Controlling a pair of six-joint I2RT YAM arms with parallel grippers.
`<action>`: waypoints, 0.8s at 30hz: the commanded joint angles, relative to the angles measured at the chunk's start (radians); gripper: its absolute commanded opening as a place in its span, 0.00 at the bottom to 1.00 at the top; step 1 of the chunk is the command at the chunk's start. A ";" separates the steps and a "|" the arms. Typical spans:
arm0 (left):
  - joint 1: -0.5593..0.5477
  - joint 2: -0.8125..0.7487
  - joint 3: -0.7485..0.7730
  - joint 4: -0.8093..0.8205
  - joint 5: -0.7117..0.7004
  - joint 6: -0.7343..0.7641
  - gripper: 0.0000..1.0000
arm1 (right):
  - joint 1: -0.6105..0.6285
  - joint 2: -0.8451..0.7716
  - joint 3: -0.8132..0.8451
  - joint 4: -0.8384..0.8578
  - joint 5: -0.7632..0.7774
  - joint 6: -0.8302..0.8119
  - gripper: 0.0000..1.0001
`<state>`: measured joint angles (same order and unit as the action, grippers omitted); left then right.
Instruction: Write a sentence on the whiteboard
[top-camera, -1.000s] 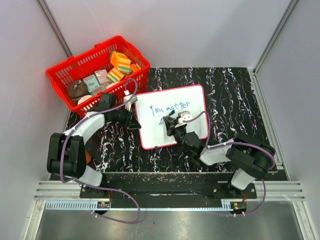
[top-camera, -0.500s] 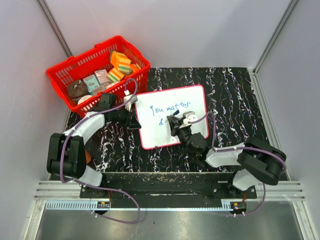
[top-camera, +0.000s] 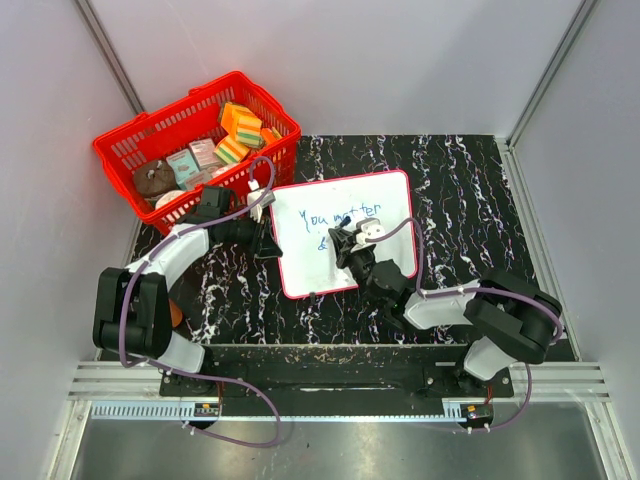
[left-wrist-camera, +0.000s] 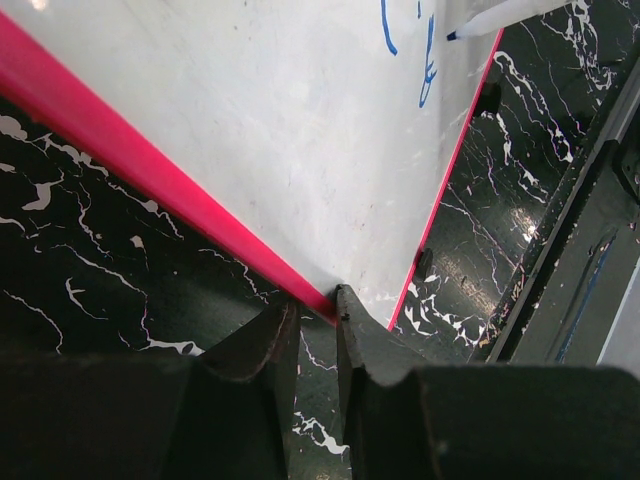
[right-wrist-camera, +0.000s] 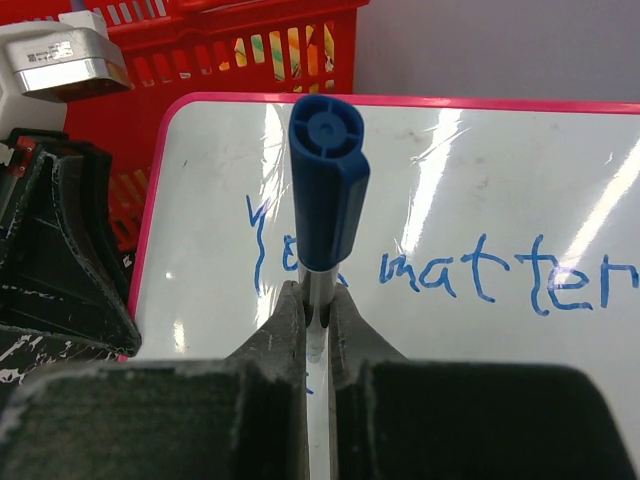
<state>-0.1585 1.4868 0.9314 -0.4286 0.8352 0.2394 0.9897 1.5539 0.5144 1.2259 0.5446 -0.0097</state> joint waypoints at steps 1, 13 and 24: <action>-0.004 -0.048 0.006 0.045 0.005 0.052 0.00 | -0.008 0.021 0.039 0.011 -0.026 0.004 0.00; -0.004 -0.045 0.006 0.047 0.005 0.052 0.00 | -0.006 0.029 0.003 0.026 -0.032 0.054 0.00; -0.004 -0.043 0.006 0.045 0.005 0.054 0.00 | -0.008 0.020 -0.007 0.017 0.024 0.033 0.00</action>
<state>-0.1585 1.4780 0.9314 -0.4286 0.8356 0.2394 0.9878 1.5799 0.5156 1.2255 0.5327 0.0277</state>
